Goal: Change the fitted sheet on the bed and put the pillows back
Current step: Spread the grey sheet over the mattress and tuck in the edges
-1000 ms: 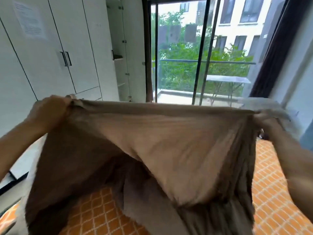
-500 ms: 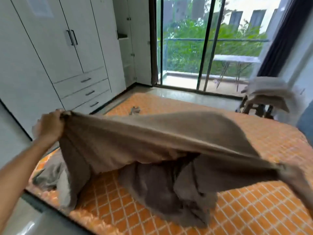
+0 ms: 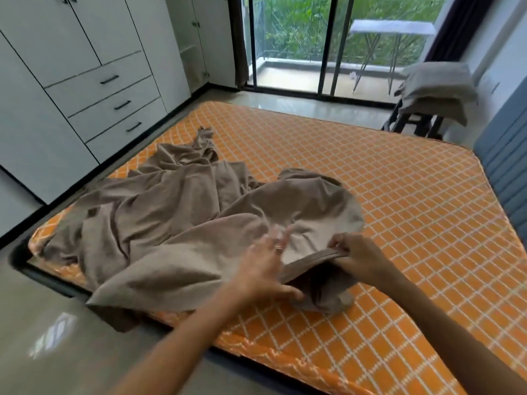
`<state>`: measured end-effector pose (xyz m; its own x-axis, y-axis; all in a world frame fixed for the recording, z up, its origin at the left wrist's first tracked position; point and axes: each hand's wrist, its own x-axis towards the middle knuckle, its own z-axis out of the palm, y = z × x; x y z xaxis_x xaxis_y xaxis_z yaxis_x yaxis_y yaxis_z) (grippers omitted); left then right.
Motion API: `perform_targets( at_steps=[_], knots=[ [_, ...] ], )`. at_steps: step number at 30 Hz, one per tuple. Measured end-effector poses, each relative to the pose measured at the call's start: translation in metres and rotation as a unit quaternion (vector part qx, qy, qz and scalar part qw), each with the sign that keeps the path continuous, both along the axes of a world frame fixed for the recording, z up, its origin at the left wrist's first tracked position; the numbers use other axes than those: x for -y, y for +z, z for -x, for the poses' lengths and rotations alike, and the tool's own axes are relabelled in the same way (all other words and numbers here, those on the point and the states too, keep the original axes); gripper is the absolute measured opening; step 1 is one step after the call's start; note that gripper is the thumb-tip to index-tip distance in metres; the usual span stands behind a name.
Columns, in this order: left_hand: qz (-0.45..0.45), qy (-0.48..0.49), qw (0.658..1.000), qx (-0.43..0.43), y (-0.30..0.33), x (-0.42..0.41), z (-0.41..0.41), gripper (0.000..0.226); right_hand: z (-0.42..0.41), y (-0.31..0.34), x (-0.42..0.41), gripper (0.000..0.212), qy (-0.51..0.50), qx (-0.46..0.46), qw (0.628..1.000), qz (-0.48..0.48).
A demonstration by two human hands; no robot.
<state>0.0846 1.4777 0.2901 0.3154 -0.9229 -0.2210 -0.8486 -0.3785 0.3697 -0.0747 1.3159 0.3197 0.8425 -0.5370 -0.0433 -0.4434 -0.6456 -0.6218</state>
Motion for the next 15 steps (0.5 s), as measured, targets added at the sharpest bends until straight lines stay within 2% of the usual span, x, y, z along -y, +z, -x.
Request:
perform_targets(
  at_steps=[1,3,5,7,9,11,13,15],
  knots=[
    [0.023,-0.013,1.0,-0.008,-0.004,0.022,0.022,0.111,0.001,0.003,0.001,0.019,0.016,0.014,1.0,-0.012],
    [0.044,0.001,0.999,0.008,0.002,0.05,0.05,0.061,0.007,0.003,0.013,0.02,0.055,0.017,0.998,-0.024],
    [0.06,-0.016,0.997,0.047,0.014,0.068,0.058,0.044,0.017,-0.007,0.034,0.021,0.102,-0.02,0.995,-0.003],
    [0.053,-0.047,0.997,0.03,0.024,0.078,0.052,0.029,0.031,-0.036,0.065,0.02,0.131,-0.089,0.987,0.037],
    [0.052,-0.075,0.996,0.018,0.04,0.081,0.05,0.032,0.046,-0.078,0.094,0.017,0.118,-0.138,0.979,0.09],
    [0.06,-0.072,0.996,0.004,0.052,0.081,0.052,0.044,0.06,-0.12,0.11,0.024,0.019,-0.131,0.984,0.121],
    [0.075,-0.045,0.996,0.014,0.066,0.083,0.056,0.048,0.067,-0.151,0.122,0.027,-0.109,-0.067,0.987,0.094],
    [0.077,-0.008,0.997,0.011,0.079,0.081,0.057,0.047,0.063,-0.174,0.128,0.031,-0.194,-0.059,0.979,0.033]
  ],
)
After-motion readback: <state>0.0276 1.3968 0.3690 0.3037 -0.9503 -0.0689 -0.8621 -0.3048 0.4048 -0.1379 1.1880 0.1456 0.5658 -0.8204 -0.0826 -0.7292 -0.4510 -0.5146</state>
